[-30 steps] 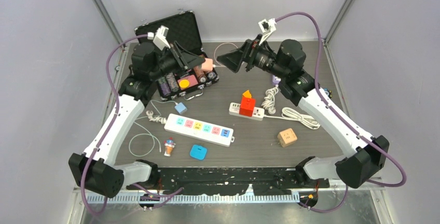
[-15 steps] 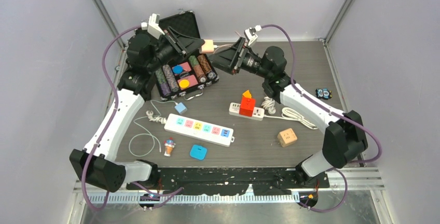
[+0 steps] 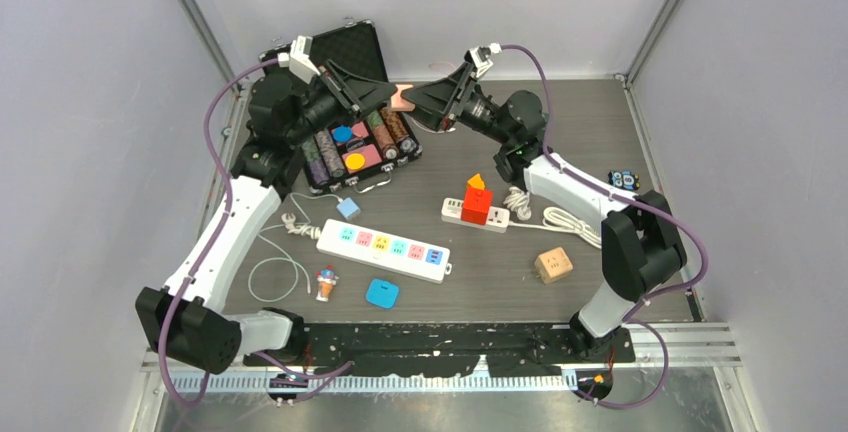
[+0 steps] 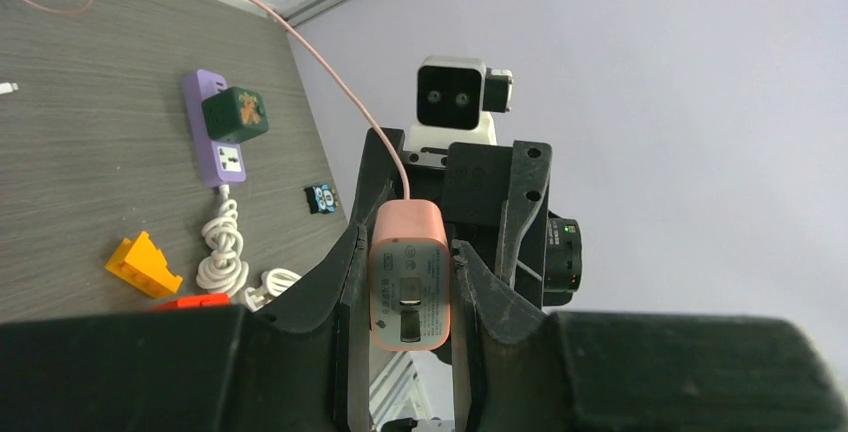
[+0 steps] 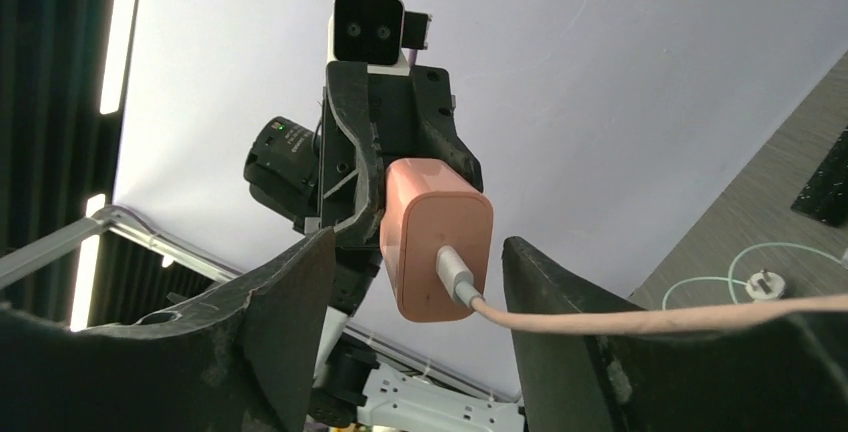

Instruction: Insert the plug

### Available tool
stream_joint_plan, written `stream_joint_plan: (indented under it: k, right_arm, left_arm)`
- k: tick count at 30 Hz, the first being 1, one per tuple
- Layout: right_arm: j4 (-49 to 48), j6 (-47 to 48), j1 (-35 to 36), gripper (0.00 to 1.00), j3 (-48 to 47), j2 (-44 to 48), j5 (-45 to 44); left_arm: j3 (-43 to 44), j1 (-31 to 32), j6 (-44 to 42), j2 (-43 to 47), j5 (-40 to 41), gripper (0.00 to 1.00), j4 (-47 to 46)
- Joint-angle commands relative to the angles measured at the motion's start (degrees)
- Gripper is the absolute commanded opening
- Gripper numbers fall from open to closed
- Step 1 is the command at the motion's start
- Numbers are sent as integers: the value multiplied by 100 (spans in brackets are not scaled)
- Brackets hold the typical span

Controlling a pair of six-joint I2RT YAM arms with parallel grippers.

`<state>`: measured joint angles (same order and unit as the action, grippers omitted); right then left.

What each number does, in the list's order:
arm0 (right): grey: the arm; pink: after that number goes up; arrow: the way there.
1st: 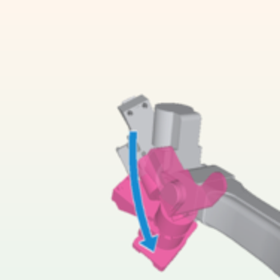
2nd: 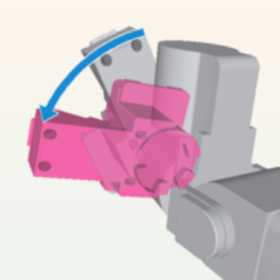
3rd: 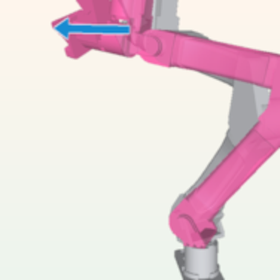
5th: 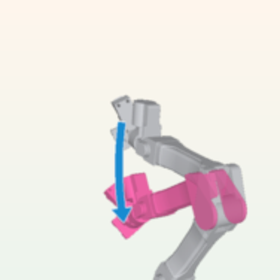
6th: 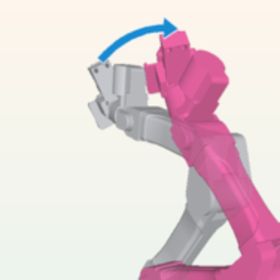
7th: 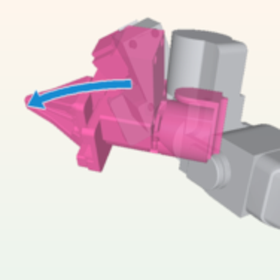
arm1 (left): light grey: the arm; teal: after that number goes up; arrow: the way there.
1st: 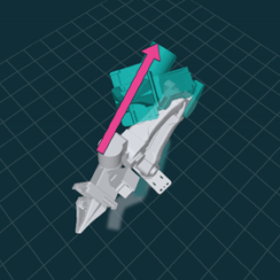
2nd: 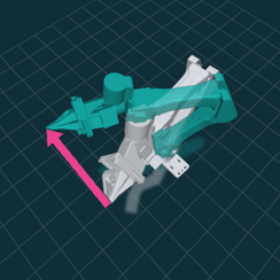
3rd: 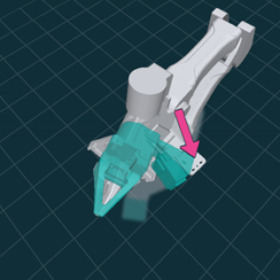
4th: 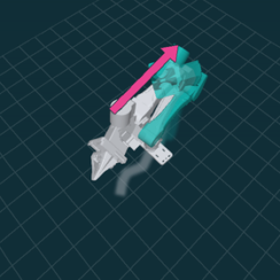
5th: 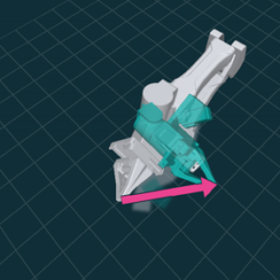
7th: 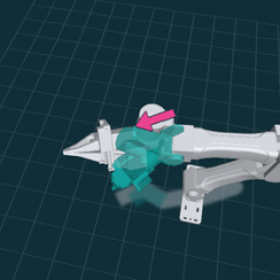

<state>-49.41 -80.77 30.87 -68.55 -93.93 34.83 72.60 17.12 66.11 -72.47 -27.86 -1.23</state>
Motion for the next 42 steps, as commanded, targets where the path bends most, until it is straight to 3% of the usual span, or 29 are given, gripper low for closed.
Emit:
stream_joint_plan:
  k: [1,5,9,12,13,16,19,20,24,27,31,38,42]
  right_arm:
    - [-588,-280,-21,64,-313,-49,2]
    - [-441,-225,-22,49,-314,-61,6]
    - [-277,-119,-42,23,-394,-88,98]
    - [-25,100,-87,9,-423,-53,182]
    - [37,169,-98,6,-422,-13,204]
    - [409,627,-246,5,-380,118,339]
    - [890,1478,-494,5,-291,398,536]
    - [1241,1706,-547,5,-259,461,712]
    - [3102,3627,-907,5,-129,952,984]
    - [4712,5849,-1082,5,-185,1206,818]
    - [7052,8197,-1101,5,-486,1483,203]
    - [8479,10465,-1101,5,-380,1838,-189]
    - [8702,10796,-1098,6,-421,1854,-551]
  left_arm:
    - [-35,-25,102,194,-149,0,-498]
    - [-42,-25,104,165,-203,0,-527]
    - [-10,-24,101,108,-259,0,-508]
    - [9,-25,14,92,-352,3,-504]
    - [5,-25,-43,100,-360,14,-467]
    - [14,-25,-431,186,-287,67,-82]
    - [85,-29,-1265,277,-155,94,776]
    - [223,-61,-1620,263,-99,99,1069]
    - [618,-191,-3085,274,517,100,2881]
    - [478,-187,-3722,528,1116,100,3239]
    - [185,-192,-4016,751,1278,100,3205]
    - [-81,-194,-3973,815,1083,100,3103]
    - [-83,-200,-3994,772,1013,100,3222]
